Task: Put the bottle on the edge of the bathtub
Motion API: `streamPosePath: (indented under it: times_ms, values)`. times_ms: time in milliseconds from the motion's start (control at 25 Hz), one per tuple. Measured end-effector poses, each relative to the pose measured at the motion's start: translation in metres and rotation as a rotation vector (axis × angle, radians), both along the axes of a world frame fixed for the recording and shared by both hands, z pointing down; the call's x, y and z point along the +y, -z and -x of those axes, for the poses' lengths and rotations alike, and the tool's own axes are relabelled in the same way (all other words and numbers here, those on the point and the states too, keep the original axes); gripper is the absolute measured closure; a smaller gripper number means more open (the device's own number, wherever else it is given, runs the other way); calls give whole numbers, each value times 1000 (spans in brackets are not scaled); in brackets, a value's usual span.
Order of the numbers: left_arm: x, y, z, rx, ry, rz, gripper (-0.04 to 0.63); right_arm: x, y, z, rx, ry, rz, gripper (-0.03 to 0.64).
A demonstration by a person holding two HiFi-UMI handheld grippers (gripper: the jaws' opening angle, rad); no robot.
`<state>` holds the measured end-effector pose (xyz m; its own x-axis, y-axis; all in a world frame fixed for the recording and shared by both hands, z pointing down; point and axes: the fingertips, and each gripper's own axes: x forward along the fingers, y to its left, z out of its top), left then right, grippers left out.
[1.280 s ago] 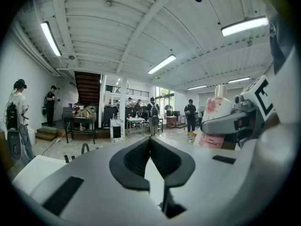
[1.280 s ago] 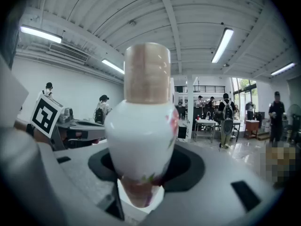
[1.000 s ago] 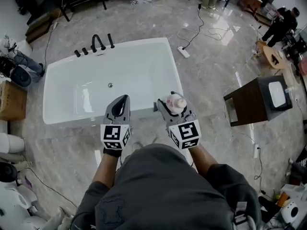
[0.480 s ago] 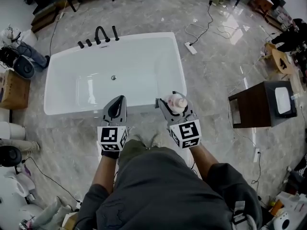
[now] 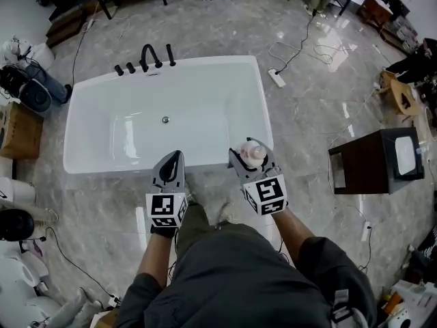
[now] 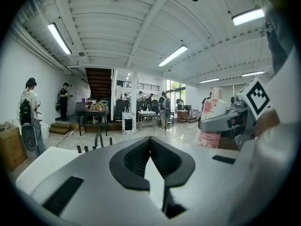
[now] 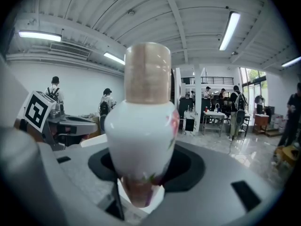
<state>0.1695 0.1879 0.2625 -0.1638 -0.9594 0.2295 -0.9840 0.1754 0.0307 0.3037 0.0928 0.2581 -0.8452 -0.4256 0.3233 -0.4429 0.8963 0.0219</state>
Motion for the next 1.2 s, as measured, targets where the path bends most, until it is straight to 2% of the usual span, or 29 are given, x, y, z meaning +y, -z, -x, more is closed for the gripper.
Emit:
streamPosePath:
  times_ms: [160,520,720,1040,1200]
  values:
    - [-24,-13,38,4,-27,-3,593,-16,-9,37,18,-12,-3,393]
    - [-84,-25,162,29,-76,-11,593,-60,-22,147,42,-57,-19,393]
    - [-115,-38,218,31,-117,-5,593,-85,-32,203,55,-87,-28,394]
    - [-165,-74,269,43,-166,12,592,-131,-57,273,68,-102,-36,393]
    - [-191,-101,284,36,-159,26,593,-163,-86,305,80,-82,-23,393]
